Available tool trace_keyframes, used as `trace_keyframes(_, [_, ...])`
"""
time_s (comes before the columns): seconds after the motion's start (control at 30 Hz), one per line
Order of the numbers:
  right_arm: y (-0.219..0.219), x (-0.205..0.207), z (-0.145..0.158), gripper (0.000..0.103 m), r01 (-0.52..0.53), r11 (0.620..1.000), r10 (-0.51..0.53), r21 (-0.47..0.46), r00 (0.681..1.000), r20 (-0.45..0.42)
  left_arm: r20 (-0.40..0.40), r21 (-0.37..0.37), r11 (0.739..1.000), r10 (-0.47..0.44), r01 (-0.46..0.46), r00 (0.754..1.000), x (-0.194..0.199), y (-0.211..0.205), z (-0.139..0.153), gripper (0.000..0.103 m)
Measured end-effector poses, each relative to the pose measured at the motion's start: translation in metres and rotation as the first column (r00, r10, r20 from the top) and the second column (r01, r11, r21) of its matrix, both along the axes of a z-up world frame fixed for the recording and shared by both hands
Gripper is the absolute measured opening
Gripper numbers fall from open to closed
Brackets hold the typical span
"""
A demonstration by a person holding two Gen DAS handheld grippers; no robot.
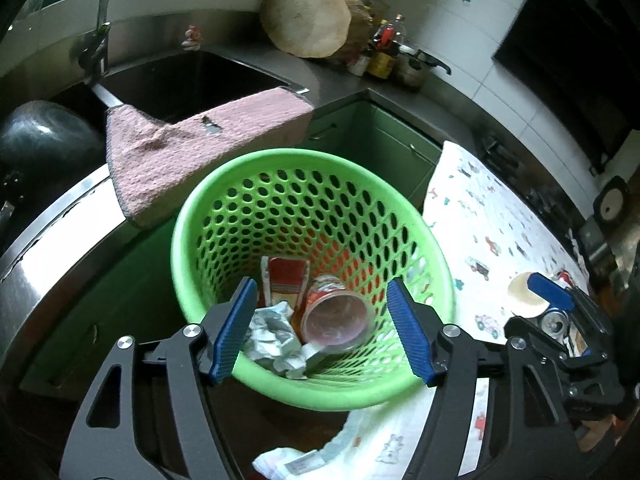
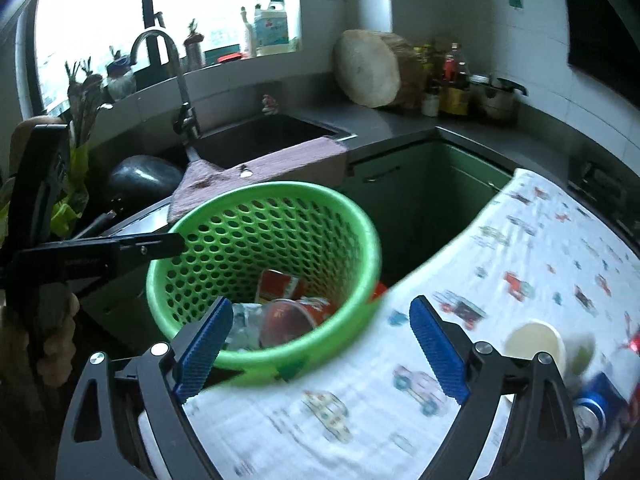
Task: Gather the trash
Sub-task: 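Open the left tool to drop the lid into the basket while the right tool drops the red cup in, then move the left tool to the white paper cup while the right tool moves to the black box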
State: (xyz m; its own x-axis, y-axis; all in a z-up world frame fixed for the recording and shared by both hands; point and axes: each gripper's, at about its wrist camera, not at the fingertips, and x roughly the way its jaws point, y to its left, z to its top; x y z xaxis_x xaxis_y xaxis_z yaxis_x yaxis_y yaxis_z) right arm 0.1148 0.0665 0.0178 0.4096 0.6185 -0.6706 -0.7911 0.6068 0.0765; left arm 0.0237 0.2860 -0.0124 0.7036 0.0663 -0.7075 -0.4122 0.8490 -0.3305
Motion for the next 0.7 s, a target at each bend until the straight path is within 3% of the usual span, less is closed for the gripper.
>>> trace_keyframes(0.3, [-0.071,0.005,0.008,0.088,0.122,0.993,-0.122,0.007,0.992,0.024,0.014,0.025,0.998,-0.051,0.05,0.999,0.007,-0.031,0.014,0.069])
trace_keyframes(0.7, [-0.157,0.009,0.011,0.09,0.261,0.965,-0.262,0.014,0.964,0.038,0.023,0.057,0.993,-0.109,0.107,0.994,0.019,-0.073,0.03,0.08])
